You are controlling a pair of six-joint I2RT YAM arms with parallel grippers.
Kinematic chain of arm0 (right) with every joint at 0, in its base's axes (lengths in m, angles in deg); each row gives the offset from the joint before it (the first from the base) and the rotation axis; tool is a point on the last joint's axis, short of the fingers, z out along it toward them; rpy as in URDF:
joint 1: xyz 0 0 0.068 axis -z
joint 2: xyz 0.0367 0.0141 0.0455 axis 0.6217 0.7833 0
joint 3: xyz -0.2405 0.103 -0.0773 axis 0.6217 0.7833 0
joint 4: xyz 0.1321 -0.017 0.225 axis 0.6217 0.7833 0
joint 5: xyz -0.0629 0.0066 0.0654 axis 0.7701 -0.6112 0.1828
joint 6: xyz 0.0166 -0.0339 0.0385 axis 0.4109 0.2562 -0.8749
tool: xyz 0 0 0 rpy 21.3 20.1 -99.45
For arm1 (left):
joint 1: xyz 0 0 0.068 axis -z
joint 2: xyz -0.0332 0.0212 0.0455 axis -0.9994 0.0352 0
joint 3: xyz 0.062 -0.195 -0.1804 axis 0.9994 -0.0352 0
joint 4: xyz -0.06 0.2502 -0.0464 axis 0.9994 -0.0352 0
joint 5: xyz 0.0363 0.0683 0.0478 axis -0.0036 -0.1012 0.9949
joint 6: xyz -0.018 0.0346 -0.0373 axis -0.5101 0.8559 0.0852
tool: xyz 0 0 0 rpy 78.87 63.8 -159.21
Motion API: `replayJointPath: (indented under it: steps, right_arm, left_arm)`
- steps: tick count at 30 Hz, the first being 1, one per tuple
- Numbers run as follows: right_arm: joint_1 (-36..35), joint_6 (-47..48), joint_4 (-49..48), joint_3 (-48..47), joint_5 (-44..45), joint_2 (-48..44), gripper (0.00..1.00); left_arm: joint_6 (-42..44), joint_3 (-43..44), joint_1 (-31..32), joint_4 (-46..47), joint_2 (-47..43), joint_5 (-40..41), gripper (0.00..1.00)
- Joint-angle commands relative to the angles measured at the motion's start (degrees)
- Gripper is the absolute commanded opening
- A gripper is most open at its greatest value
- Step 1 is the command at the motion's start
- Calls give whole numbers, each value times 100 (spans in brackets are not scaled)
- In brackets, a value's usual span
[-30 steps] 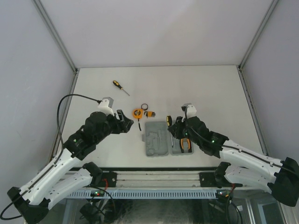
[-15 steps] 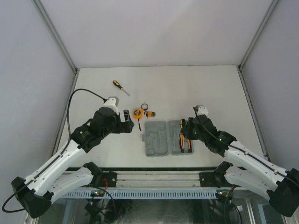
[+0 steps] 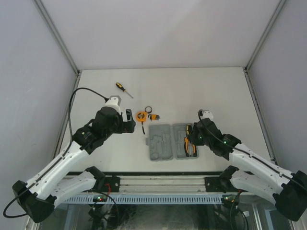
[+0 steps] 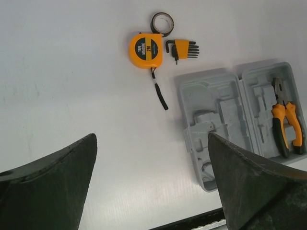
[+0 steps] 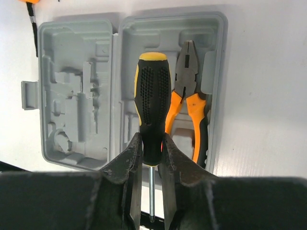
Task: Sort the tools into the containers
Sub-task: Place the screwdriver in the storage box.
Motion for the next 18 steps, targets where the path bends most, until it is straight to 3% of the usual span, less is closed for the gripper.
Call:
replayJointPath:
  steps: [1,12,18]
  right_arm:
    - [24,-106,-66,-182,98,242,0]
    - [-206,-296,398,-843,456,1592,0]
    - [-263,-245,162,-1126,405,2048,0]
  left_arm:
    - [241,165,-274,-30,238,-293,100]
    - [470,-29,-641,224,111,-833,98]
    - [470,-48,-686,221,90,-871,98]
